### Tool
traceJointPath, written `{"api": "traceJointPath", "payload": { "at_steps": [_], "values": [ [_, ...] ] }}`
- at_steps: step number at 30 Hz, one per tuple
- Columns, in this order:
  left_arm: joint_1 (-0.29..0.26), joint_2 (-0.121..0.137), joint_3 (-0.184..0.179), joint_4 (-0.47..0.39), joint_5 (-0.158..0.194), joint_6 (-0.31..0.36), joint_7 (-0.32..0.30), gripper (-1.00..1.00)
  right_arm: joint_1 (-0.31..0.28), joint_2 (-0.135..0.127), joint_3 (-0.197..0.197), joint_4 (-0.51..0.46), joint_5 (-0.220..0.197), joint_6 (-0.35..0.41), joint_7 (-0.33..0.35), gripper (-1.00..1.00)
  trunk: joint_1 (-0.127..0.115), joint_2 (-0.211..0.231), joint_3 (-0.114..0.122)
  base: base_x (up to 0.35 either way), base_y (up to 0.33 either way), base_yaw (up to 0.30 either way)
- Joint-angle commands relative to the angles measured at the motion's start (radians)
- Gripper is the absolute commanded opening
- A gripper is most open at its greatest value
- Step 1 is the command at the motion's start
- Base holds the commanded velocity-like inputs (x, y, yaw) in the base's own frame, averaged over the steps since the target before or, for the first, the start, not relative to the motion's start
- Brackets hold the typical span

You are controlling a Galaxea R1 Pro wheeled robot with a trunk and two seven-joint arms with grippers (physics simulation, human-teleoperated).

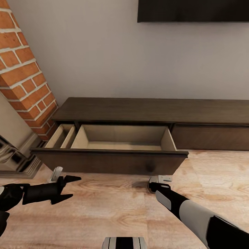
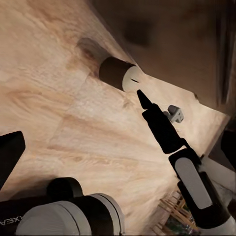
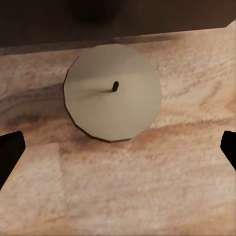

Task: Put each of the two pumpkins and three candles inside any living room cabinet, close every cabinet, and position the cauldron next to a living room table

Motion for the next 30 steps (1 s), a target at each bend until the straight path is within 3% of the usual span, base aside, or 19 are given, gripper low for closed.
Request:
{"api": "traceJointPath", "payload": {
  "at_steps": [1, 7, 14, 30],
  "values": [
    [-0.001, 0.000, -0.001, -0.001, 0.028, 0.002, 0.009, 1.00, -0.001, -0.002, 0.006, -0.004, -0.002, 0.006, -0.007, 1.00, 0.000, 0.000, -0.001, 0.000, 0.000, 0.000],
    [0.009, 0.004, -0.003, -0.003, 0.102, 0.003, 0.000, 1.00, -0.001, -0.002, 0.004, -0.006, -0.002, -0.003, -0.006, 1.00, 0.000, 0.000, -0.001, 0.000, 0.000, 0.000],
    [0.014, 0.007, 0.000, -0.002, 0.120, 0.003, 0.000, 1.00, 0.000, -0.001, 0.007, -0.003, -0.001, -0.062, -0.006, 1.00, 0.000, 0.000, -0.001, 0.034, 0.000, 0.000],
    [0.021, 0.009, 0.001, -0.003, 0.127, 0.003, 0.000, 1.00, 0.000, 0.001, 0.011, -0.002, 0.000, -0.069, -0.006, 1.00, 0.000, 0.000, -0.001, 0.052, 0.000, 0.000]
  ]
}}
